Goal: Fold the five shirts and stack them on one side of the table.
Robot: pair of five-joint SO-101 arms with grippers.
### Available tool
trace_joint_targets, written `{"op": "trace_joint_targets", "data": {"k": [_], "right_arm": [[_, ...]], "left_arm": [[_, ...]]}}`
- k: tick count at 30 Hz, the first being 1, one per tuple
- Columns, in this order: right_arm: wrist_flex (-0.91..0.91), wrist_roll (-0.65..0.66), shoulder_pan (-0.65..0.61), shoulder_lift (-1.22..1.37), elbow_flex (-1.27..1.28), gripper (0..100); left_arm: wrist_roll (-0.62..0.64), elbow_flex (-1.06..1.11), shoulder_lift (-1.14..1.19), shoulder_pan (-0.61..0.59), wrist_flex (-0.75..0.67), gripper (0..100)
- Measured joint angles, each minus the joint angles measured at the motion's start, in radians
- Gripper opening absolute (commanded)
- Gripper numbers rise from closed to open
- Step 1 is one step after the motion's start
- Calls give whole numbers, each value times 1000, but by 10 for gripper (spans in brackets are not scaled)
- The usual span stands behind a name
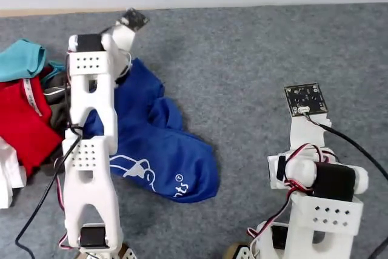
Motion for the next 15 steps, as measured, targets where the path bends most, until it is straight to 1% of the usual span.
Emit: {"op": "trace_joint_targets", "data": {"k": [6,8,12,15], "right_arm": [[0,0,0,0,0,10],[0,0,0,0,0,10],[0,0,0,0,0,10],[0,0,0,0,0,10]], "left_arm": [[37,5,-127,0,3,6],[40,40,-183,0,3,6],[43,173,-348,0,5,5],[43,325,-526,-11,5,5]]}}
